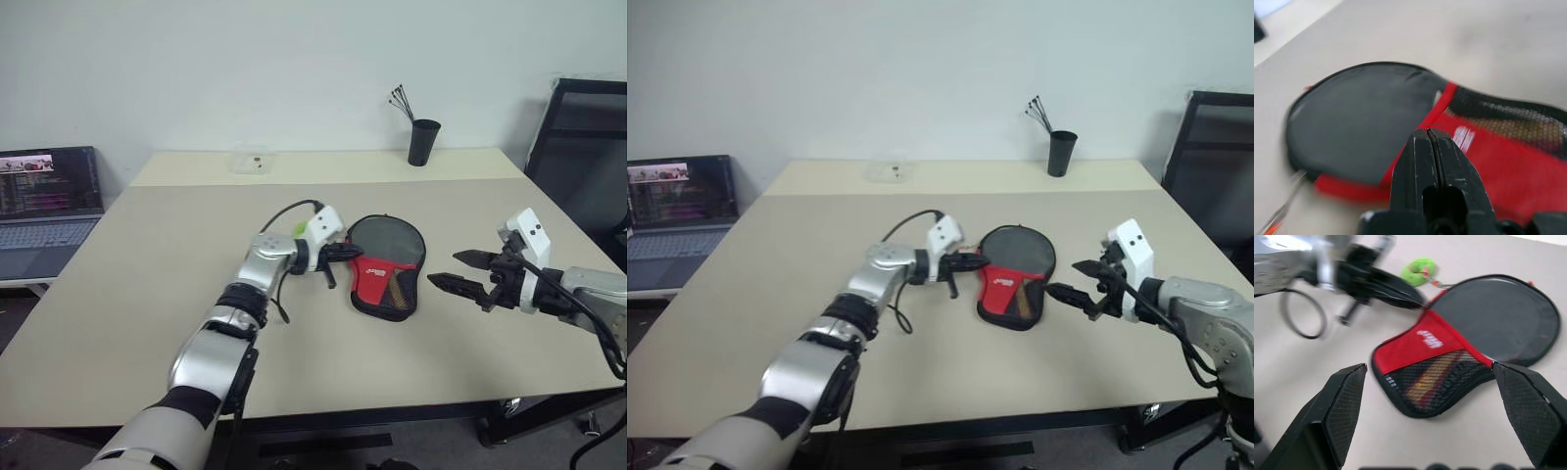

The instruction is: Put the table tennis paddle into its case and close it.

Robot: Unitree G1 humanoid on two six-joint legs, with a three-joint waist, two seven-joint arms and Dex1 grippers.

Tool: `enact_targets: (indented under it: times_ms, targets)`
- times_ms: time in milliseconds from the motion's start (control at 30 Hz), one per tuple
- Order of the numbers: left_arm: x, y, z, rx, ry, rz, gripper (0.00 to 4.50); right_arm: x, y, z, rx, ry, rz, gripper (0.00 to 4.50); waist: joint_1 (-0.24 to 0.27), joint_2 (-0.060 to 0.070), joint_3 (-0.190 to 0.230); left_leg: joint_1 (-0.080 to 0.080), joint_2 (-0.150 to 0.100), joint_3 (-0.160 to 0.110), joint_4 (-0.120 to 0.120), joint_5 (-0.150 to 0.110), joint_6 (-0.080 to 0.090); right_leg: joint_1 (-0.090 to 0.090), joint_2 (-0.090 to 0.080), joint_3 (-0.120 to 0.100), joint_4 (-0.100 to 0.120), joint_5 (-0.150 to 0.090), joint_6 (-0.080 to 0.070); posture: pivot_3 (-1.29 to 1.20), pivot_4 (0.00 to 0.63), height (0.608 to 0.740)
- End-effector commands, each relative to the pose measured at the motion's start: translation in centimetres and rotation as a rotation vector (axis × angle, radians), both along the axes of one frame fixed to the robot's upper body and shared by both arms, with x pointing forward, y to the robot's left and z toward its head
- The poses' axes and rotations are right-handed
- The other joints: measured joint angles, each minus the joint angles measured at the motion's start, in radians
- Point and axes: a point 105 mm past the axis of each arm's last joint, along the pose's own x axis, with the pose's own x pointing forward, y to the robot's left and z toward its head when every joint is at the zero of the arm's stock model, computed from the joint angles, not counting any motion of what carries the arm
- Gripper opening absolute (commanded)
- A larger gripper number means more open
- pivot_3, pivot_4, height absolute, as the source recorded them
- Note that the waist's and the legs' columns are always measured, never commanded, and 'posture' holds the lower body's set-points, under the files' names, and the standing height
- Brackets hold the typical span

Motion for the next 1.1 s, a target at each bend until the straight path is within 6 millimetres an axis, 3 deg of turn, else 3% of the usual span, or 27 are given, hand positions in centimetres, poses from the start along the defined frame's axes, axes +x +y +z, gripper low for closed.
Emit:
enact_targets:
  times_ms: [33, 200, 400, 667, 833, 1100]
  targets:
    - [-1.3, 1.9, 2.7, -0.104, -0.016, -0.064, 0.05, 2.2, -0.7, 0.2, 0.029, -0.031, -0.089, 4.5, -0.001, 0.0, 0.0, 0.0, 0.0, 0.0, 0.0, 0.0, 0.0, 0.0, 0.0, 0.0, 0.0, 0.0, 0.0, 0.0, 0.15, 0.74]
    - [-3.8, 4.7, 4.2, -0.178, 0.014, -0.102, 0.05, 5.0, -0.4, -1.9, 0.035, 0.001, -0.163, 4.5, -0.001, 0.0, 0.0, 0.0, 0.001, 0.0, 0.0, 0.0, 0.0, 0.0, 0.0, 0.002, 0.0, 0.0, -0.001, 0.0, 0.15, 0.74]
    - [-6.3, 5.5, 5.2, -0.192, 0.029, -0.124, 0.05, 7.2, 1.1, -4.3, 0.094, 0.054, -0.175, 4.5, 0.003, 0.0, 0.0, 0.0, 0.001, 0.0, 0.001, 0.0, 0.0, 0.0, -0.001, 0.002, 0.001, 0.0, -0.001, 0.0, 0.15, 0.74]
    - [-6.9, 5.7, 5.6, -0.194, 0.032, -0.097, 0.05, 9.7, 0.8, -7.2, 0.054, 0.087, -0.245, 4.5, 0.003, 0.001, 0.0, 0.0, 0.001, 0.001, 0.001, 0.0, 0.0, 0.0, -0.001, 0.002, 0.001, 0.001, -0.001, 0.0, 0.15, 0.74]
    - [-7.0, 5.5, 5.7, -0.197, 0.029, -0.092, 0.05, 9.7, 1.7, -8.4, 0.06, 0.135, -0.201, 4.5, 0.002, 0.001, 0.0, 0.0, 0.001, 0.001, 0.001, 0.0, 0.0, 0.0, -0.001, 0.002, 0.001, 0.001, -0.001, 0.0, 0.15, 0.74]
    - [-7.2, 5.5, 5.6, -0.188, 0.029, -0.093, 0.05, 8.7, 5.0, -10.4, 0.059, 0.232, -0.095, 4.5, -0.006, 0.001, 0.0, 0.004, 0.001, 0.001, 0.001, 0.0, 0.0, 0.001, 0.0, 0.004, 0.005, 0.001, -0.001, 0.0, 0.15, 0.74]
